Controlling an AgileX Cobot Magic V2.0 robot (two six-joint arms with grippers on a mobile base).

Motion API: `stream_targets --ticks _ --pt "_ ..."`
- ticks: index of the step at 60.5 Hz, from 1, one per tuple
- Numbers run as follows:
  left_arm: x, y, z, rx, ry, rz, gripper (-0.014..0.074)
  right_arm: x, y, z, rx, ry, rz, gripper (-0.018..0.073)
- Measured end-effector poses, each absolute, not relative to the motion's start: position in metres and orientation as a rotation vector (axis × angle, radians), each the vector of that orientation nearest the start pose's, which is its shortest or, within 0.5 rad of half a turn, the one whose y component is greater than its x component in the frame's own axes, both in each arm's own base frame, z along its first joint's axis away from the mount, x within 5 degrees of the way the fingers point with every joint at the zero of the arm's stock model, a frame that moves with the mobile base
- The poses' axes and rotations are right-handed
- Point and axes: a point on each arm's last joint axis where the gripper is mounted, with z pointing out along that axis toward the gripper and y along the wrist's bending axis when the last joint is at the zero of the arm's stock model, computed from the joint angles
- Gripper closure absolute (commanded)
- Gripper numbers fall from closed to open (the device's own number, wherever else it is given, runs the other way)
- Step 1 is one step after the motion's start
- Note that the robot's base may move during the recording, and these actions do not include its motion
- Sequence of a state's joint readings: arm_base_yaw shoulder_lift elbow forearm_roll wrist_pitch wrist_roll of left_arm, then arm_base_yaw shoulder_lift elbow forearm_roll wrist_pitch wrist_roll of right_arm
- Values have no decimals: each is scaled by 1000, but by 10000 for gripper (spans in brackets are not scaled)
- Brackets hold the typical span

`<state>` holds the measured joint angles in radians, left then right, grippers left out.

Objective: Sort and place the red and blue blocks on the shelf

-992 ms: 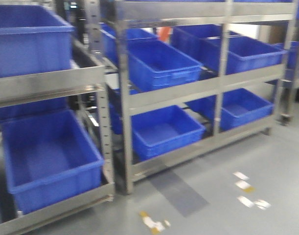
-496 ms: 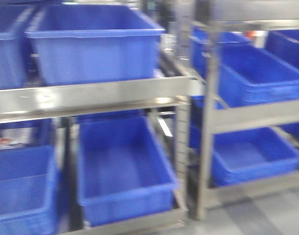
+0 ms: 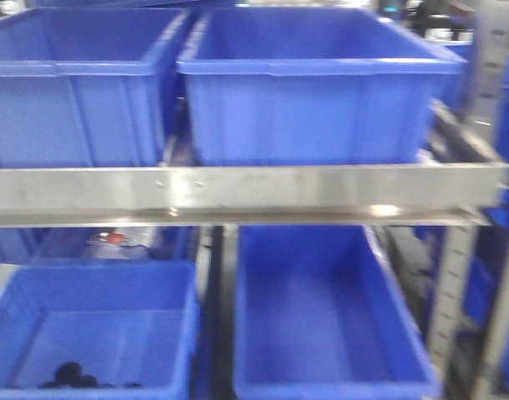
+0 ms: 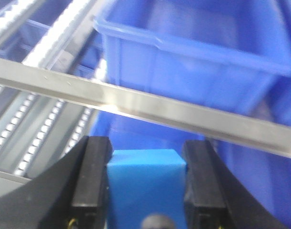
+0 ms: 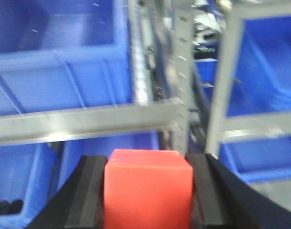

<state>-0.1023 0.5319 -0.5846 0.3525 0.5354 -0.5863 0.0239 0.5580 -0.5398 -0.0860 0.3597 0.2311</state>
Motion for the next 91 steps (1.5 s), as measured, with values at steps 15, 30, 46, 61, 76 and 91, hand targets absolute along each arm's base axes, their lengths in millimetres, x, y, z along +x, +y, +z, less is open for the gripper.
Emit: stream_targets --ticks 15,30,46,61,76,91 --pt "106 5 324 -288 1912 -83 478 117 0 318 139 1856 93 498" --pt "106 5 324 -288 1912 -83 478 117 0 318 139 1856 93 498" --pt "106 5 324 -288 1912 -83 478 117 0 318 139 1856 93 498" --pt "106 5 324 -288 1912 -83 478 117 0 318 139 1856 93 498" --pt "106 5 324 -288 1912 -83 478 117 0 318 139 1856 93 498" --pt "106 5 324 -288 1912 -83 478 117 0 318 139 1856 93 498"
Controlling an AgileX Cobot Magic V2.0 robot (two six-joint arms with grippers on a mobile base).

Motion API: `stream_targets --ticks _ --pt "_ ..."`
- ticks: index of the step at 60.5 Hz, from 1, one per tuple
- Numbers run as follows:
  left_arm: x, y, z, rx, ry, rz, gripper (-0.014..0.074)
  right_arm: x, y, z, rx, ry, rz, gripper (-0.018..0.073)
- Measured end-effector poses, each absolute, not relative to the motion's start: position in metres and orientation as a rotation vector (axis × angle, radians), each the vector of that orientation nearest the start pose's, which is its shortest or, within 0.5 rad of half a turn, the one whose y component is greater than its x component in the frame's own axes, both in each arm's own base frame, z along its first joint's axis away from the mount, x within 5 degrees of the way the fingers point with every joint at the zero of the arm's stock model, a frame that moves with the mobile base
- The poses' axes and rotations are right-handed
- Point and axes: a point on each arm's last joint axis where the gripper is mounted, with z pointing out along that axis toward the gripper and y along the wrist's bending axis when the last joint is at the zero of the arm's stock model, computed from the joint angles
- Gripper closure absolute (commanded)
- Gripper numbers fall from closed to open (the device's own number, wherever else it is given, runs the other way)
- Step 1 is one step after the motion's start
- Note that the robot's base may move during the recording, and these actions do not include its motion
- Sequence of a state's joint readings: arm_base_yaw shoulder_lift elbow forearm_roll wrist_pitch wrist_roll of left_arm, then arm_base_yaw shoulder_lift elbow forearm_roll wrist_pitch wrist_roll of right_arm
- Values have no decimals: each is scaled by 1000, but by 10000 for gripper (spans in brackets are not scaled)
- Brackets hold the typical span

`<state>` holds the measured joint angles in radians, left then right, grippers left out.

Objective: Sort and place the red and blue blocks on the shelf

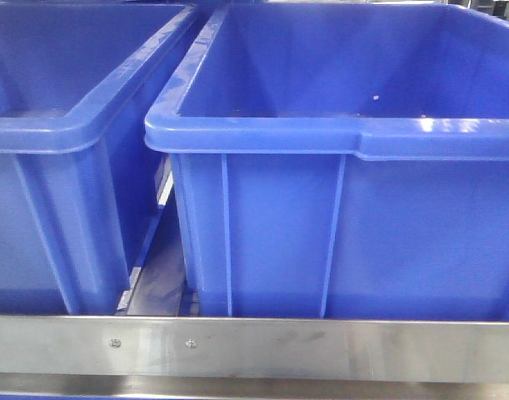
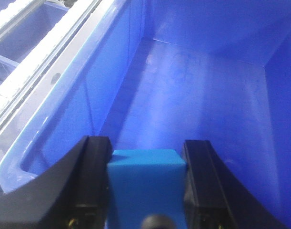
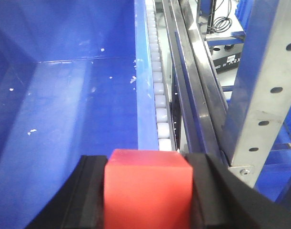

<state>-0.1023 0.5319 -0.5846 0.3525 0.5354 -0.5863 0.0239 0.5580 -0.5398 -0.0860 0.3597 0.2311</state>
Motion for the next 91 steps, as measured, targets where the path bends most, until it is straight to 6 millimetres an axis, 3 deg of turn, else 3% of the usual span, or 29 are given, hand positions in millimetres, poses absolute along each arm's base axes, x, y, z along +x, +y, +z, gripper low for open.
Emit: stream_targets --ticks 91 --pt "106 5 324 -288 1912 -83 478 117 0 318 139 1856 93 498"
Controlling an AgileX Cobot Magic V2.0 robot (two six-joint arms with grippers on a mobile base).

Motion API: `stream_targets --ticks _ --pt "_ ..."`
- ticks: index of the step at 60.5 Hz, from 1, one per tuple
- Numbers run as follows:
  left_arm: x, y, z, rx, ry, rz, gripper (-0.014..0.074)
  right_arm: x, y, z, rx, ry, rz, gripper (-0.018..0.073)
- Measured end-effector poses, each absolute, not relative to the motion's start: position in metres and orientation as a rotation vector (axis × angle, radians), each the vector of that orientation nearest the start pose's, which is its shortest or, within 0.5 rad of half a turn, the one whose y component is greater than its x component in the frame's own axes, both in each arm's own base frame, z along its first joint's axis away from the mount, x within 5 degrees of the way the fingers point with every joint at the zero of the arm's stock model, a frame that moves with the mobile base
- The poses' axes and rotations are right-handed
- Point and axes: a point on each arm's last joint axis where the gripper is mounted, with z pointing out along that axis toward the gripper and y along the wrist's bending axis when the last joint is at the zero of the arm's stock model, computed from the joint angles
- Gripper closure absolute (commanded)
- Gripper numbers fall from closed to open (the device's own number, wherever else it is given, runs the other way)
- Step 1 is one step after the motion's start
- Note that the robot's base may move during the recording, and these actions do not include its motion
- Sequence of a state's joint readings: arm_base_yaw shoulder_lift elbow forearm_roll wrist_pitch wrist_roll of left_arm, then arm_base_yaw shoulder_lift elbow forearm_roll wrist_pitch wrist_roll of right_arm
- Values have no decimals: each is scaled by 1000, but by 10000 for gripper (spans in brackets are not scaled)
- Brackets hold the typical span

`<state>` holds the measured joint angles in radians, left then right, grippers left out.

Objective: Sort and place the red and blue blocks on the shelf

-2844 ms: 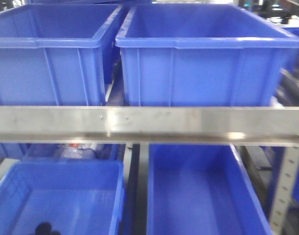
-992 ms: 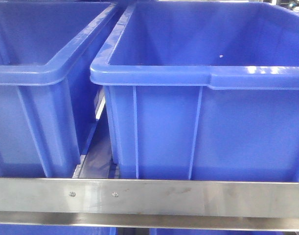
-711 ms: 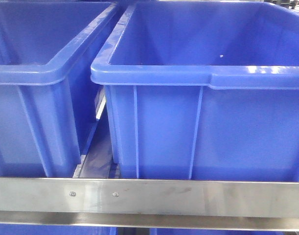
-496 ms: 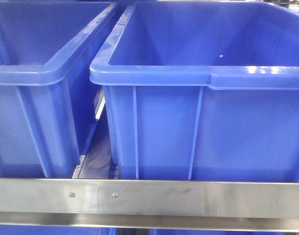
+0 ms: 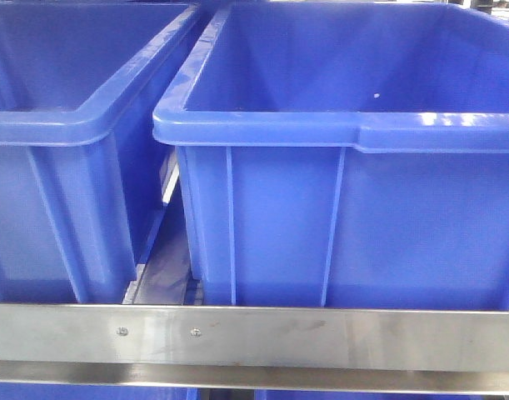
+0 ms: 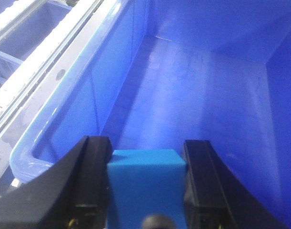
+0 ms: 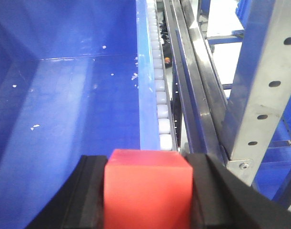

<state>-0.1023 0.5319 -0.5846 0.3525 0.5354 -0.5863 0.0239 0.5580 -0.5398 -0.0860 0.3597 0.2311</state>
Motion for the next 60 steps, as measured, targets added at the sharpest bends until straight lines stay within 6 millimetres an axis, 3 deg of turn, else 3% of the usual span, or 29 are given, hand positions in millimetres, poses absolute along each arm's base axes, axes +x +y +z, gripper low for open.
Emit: stream_targets --ticks 60 --pt "108 3 329 -262 1852 -110 478 118 0 323 133 1810 99 498"
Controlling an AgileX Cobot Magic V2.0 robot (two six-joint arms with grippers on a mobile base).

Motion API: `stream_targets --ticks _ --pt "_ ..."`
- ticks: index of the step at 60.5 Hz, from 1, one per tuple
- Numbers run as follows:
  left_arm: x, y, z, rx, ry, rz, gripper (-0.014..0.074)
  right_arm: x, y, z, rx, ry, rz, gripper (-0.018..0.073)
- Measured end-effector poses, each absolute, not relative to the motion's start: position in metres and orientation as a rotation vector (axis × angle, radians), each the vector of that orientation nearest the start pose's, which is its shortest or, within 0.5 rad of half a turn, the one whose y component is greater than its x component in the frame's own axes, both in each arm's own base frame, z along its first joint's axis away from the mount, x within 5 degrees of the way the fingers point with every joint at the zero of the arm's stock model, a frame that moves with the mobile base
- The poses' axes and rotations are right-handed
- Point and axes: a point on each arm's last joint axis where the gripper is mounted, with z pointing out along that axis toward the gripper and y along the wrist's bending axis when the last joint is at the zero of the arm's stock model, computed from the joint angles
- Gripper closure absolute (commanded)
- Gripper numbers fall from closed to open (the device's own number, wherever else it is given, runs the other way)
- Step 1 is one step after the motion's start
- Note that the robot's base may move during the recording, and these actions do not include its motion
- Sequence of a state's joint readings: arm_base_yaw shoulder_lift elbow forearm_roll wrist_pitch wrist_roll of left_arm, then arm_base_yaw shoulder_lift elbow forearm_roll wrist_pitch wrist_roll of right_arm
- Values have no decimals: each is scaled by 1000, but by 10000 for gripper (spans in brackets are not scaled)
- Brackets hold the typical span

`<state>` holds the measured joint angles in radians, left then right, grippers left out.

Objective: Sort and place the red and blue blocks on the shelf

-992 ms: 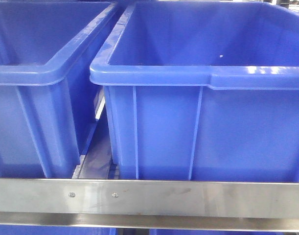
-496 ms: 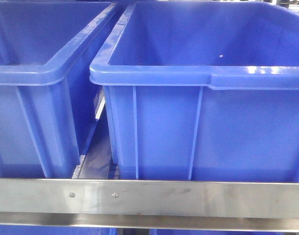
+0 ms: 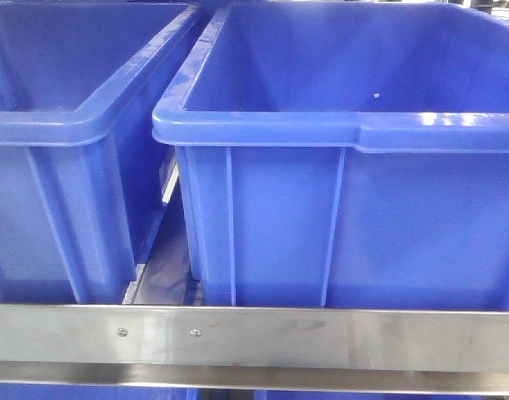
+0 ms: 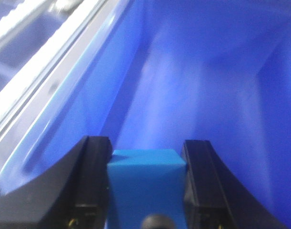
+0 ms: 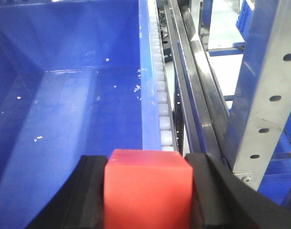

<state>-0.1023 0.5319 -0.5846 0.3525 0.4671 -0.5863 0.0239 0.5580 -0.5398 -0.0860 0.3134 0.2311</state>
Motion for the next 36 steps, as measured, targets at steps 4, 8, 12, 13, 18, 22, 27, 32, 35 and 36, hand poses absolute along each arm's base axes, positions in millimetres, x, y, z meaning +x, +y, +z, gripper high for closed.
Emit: stream_targets --ticks 4,8,12,13,18,22,27,32,35,36 --pt "109 3 331 -257 1839 -116 478 118 0 323 131 1803 100 498" --pt "109 2 332 -251 1825 -122 478 118 1 324 127 1790 103 498" --pt "110 2 333 -244 1814 -126 478 119 3 326 113 1770 115 498" --pt "111 1 333 -242 1812 -127 478 119 3 327 109 1765 119 498" --pt "116 0 333 -232 1806 -134 478 122 7 329 77 1739 146 498" --pt "123 -1 332 -223 1815 -138 478 128 13 329 44 1746 174 498" --pt "133 -4 329 -210 1823 -147 478 141 21 332 2 1769 205 498" --pt "147 -7 325 -195 1840 -156 478 161 32 337 -44 1799 236 498" --pt "155 -8 324 -188 1848 -161 478 173 39 341 -64 1810 251 498" --pt "158 -9 324 -186 1850 -162 478 177 40 342 -69 1813 254 498"
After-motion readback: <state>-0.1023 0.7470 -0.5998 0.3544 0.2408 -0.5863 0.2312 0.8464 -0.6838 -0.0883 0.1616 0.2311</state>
